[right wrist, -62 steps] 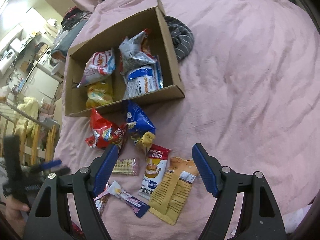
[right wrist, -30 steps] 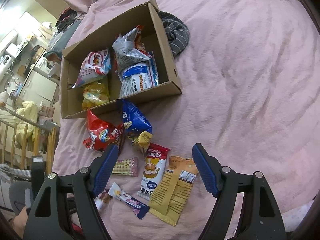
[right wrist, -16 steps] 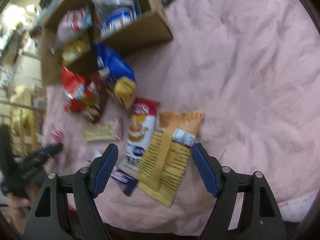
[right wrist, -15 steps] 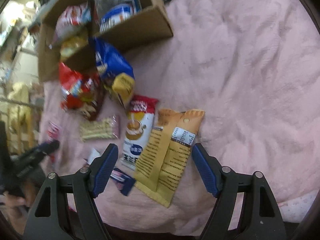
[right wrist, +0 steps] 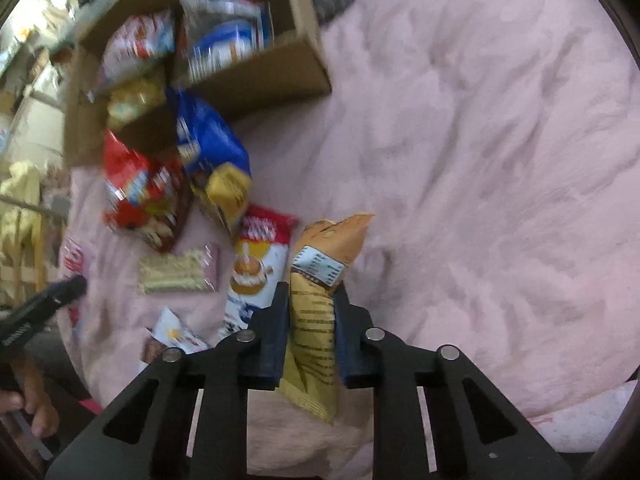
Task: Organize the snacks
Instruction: 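Carry the held pouch and wafer pack toward the box with both tools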
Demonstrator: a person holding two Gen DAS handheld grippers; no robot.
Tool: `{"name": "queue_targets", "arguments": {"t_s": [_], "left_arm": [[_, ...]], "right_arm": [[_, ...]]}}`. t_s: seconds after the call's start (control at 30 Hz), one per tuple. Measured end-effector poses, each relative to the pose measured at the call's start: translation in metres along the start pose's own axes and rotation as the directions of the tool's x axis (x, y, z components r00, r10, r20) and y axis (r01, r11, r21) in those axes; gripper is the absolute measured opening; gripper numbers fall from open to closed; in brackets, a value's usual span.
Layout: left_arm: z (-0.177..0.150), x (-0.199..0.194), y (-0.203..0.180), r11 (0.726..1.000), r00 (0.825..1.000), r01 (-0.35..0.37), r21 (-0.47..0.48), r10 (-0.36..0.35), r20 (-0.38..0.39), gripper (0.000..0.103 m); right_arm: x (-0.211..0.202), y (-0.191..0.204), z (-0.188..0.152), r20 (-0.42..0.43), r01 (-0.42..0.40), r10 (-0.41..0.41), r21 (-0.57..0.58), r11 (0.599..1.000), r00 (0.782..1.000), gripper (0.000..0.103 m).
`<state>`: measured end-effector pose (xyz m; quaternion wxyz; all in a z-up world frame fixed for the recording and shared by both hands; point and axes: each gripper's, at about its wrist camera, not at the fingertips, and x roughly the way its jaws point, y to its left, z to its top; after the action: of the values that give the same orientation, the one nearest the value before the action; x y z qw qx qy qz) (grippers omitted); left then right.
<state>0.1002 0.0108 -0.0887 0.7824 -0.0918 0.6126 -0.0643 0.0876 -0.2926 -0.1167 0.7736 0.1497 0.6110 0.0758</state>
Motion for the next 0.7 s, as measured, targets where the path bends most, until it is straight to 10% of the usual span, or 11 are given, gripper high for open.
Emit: {"name": "queue_targets", "arguments": {"t_s": [0.3,0.7], "left_arm": [[0.009,-0.022,0.018,0.993,0.995,0.022,-0.113,-0.011,0.104,0.023],[0.083,-0.079,-0.006,0.995,0.958,0.032,-0.090,-0.005,0.287,0.023]], "right_arm": [[-0.062,-0.003,0.014,0.256,-0.165,0.161,-0.004,0.986,0.953,0.019],[-0.082,0.052,0.080,0.289,-0.220,0.255,-0.149,0.964,0.923,0.019]]}}
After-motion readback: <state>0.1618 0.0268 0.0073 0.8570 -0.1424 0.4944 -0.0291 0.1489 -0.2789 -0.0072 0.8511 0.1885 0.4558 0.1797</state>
